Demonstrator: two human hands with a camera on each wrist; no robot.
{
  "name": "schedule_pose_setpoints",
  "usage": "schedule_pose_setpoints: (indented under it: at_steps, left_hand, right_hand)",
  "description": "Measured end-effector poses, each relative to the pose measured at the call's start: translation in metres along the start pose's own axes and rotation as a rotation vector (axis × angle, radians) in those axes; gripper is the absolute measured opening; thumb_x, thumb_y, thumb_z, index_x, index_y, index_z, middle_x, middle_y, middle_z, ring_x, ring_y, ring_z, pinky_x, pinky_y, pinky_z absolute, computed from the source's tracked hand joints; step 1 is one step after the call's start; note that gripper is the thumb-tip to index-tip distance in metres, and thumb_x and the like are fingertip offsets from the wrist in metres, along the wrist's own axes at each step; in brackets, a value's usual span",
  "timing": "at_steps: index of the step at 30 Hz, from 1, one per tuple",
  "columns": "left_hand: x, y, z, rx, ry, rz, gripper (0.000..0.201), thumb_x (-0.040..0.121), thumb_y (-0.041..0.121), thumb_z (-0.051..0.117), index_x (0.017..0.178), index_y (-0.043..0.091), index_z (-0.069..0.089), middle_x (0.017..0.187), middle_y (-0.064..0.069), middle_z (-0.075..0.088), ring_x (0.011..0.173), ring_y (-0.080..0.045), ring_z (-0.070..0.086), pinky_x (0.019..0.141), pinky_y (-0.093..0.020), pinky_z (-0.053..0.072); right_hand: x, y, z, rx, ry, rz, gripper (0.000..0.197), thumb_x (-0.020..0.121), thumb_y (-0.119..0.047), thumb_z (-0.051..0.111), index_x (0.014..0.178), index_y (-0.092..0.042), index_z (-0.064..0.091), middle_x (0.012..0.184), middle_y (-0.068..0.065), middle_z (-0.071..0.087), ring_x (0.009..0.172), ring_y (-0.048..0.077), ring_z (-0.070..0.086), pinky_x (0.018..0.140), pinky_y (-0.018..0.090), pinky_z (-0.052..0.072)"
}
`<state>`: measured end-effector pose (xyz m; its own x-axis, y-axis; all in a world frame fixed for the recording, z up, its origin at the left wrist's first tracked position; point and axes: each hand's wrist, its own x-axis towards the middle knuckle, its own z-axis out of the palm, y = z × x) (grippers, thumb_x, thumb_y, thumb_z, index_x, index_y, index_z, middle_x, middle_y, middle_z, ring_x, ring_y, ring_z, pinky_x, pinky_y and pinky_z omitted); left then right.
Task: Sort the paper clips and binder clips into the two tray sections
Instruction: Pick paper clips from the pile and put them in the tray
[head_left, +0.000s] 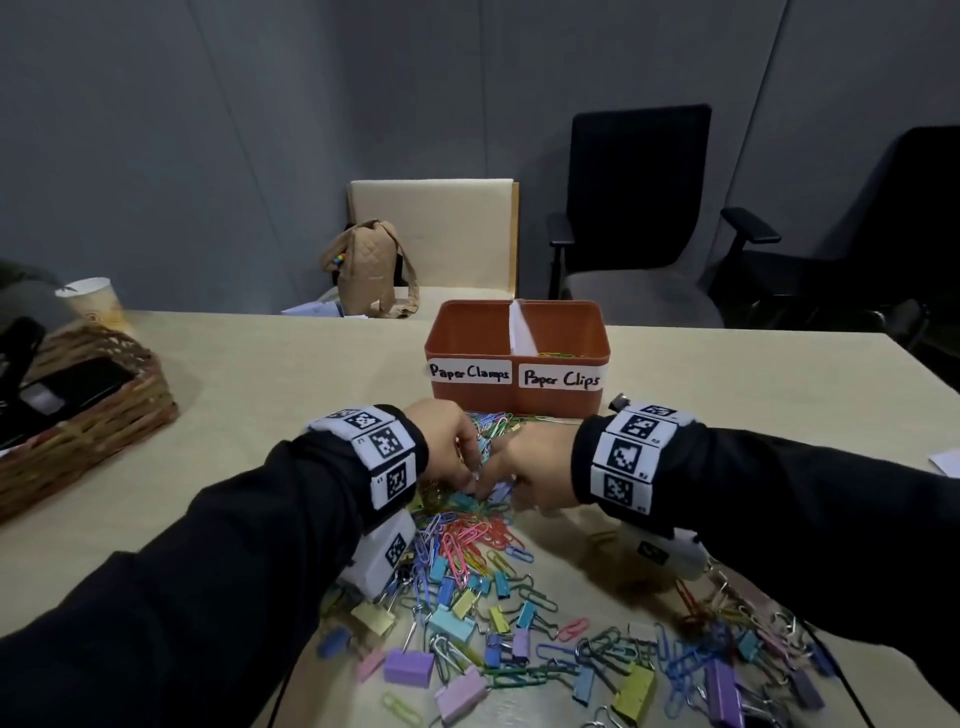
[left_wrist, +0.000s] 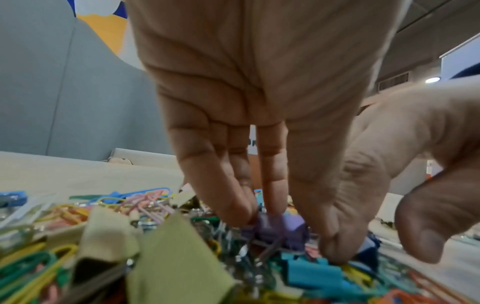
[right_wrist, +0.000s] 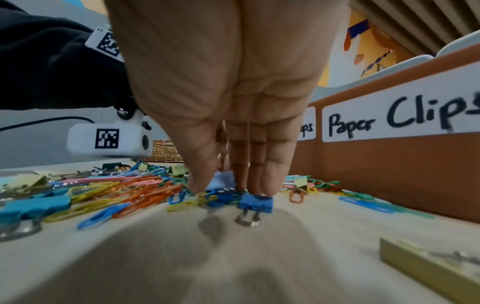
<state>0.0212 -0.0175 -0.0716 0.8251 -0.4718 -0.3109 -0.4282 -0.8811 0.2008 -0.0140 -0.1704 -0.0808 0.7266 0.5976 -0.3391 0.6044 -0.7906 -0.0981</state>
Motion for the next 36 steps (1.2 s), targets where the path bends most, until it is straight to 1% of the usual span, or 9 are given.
schedule_pose_setpoints:
  at_steps: [6, 10, 15, 21, 23, 25, 27, 30, 36]
  left_hand:
    - [0.001, 0.008, 0.009, 0.047, -0.031, 0.056, 0.023, 0.072, 0.025, 0.081, 0.094, 0.020, 0.075, 0.084, 0.005, 0.067, 0.075, -0.008, 0.056, 0.069, -0.023, 0.047]
    - [0.000, 0.011, 0.012, 0.004, -0.013, 0.050, 0.016, 0.073, 0.022, 0.079, 0.087, 0.019, 0.073, 0.080, 0.007, 0.064, 0.074, -0.007, 0.056, 0.067, -0.023, 0.048]
    - [0.003, 0.012, 0.014, 0.022, -0.002, 0.056, 0.015, 0.073, 0.023, 0.080, 0.074, 0.024, 0.065, 0.082, 0.006, 0.067, 0.074, -0.007, 0.058, 0.068, -0.023, 0.048]
    - [0.005, 0.021, 0.013, -0.147, 0.039, 0.072, 0.017, 0.070, 0.028, 0.080, 0.080, 0.024, 0.067, 0.078, 0.008, 0.066, 0.073, -0.010, 0.060, 0.071, -0.026, 0.049]
    - [0.008, 0.025, 0.012, -0.267, 0.046, 0.071, 0.016, 0.078, 0.028, 0.076, 0.091, 0.022, 0.068, 0.086, 0.002, 0.069, 0.075, -0.014, 0.063, 0.075, -0.031, 0.055]
    - [0.018, 0.024, 0.009, -0.145, 0.161, 0.055, 0.018, 0.087, 0.027, 0.065, 0.105, 0.024, 0.067, 0.105, 0.001, 0.066, 0.096, -0.016, 0.062, 0.087, -0.032, 0.051]
    - [0.028, 0.023, 0.006, 0.030, 0.182, 0.028, 0.035, 0.090, 0.016, 0.058, 0.123, 0.025, 0.060, 0.126, -0.001, 0.059, 0.116, -0.020, 0.054, 0.096, -0.030, 0.044]
    - [0.036, 0.024, 0.002, 0.207, 0.072, 0.000, 0.054, 0.089, 0.006, 0.054, 0.141, 0.021, 0.044, 0.140, -0.006, 0.049, 0.129, -0.025, 0.046, 0.105, -0.033, 0.039]
    - [0.038, 0.022, -0.002, 0.194, 0.031, 0.013, 0.043, 0.089, 0.006, 0.058, 0.128, 0.021, 0.060, 0.127, -0.002, 0.061, 0.118, -0.023, 0.055, 0.092, -0.027, 0.043]
  right_hand:
    - [-0.013, 0.004, 0.009, 0.028, 0.029, 0.031, 0.027, 0.081, -0.019, 0.072, 0.108, -0.020, 0.065, 0.103, -0.001, 0.057, 0.095, 0.017, 0.053, 0.071, 0.024, 0.035]
    - [-0.028, 0.005, 0.015, 0.137, 0.068, 0.043, 0.018, 0.083, -0.014, 0.066, 0.100, -0.017, 0.065, 0.100, 0.000, 0.053, 0.087, 0.015, 0.048, 0.074, 0.026, 0.041]
    - [-0.035, 0.001, 0.018, 0.197, 0.045, 0.081, 0.025, 0.084, -0.016, 0.067, 0.109, -0.021, 0.063, 0.089, -0.003, 0.056, 0.082, 0.017, 0.051, 0.077, 0.032, 0.048]
    - [-0.043, 0.002, 0.010, 0.321, 0.025, 0.120, 0.011, 0.081, -0.024, 0.073, 0.092, -0.024, 0.070, 0.068, -0.013, 0.058, 0.066, 0.002, 0.052, 0.065, 0.022, 0.046]
    - [-0.044, 0.010, 0.005, 0.310, 0.146, 0.188, 0.007, 0.082, -0.025, 0.071, 0.088, -0.022, 0.071, 0.077, -0.011, 0.064, 0.073, 0.006, 0.057, 0.069, 0.024, 0.048]
    - [-0.038, 0.025, 0.001, 0.245, 0.252, 0.289, 0.019, 0.086, -0.022, 0.064, 0.104, -0.021, 0.068, 0.101, -0.004, 0.067, 0.092, 0.013, 0.060, 0.078, 0.025, 0.047]
    - [-0.031, 0.033, -0.001, 0.207, 0.238, 0.380, 0.038, 0.089, -0.018, 0.059, 0.127, -0.021, 0.056, 0.124, -0.001, 0.060, 0.111, 0.017, 0.056, 0.089, 0.027, 0.046]
    - [-0.020, 0.033, -0.001, 0.133, 0.178, 0.402, 0.052, 0.090, -0.011, 0.053, 0.140, -0.019, 0.044, 0.137, 0.002, 0.052, 0.124, 0.020, 0.050, 0.102, 0.031, 0.043]
    - [0.001, 0.026, -0.001, 0.042, 0.092, 0.334, 0.059, 0.088, -0.008, 0.053, 0.144, -0.024, 0.040, 0.133, 0.005, 0.051, 0.120, 0.025, 0.052, 0.099, 0.036, 0.046]
